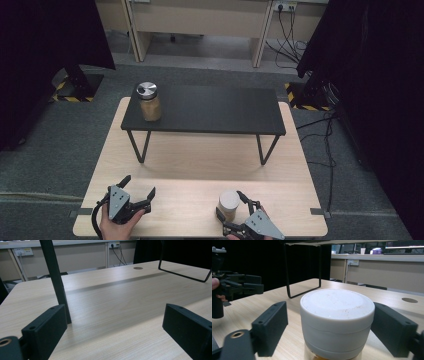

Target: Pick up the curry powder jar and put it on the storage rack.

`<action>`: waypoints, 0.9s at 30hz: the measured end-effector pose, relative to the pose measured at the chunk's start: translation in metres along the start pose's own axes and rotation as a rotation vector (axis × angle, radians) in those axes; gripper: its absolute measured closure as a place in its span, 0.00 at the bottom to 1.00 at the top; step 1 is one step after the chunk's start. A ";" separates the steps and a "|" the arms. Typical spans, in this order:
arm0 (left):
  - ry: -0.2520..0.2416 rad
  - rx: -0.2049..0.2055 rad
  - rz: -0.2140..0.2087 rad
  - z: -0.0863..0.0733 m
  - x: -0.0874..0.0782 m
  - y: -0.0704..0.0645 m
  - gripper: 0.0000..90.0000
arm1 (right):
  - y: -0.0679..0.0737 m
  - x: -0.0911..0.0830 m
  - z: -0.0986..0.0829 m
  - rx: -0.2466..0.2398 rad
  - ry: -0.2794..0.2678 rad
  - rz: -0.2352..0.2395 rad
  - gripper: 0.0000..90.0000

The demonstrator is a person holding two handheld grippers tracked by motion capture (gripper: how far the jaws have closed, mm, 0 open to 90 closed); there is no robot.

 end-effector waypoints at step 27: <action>0.006 -0.010 0.007 0.000 0.000 0.001 0.05 | -0.004 0.000 0.004 0.024 0.031 0.001 0.38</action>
Point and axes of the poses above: each handheld gripper's, and its own axes: x roughly forward along the jaws, z roughly out of its top, y roughly to its left, the point moved 6 cm from there along x, roughly forward along the jaws, and after that the axes turned 6 degrees about -x, right-handed, at the moved point
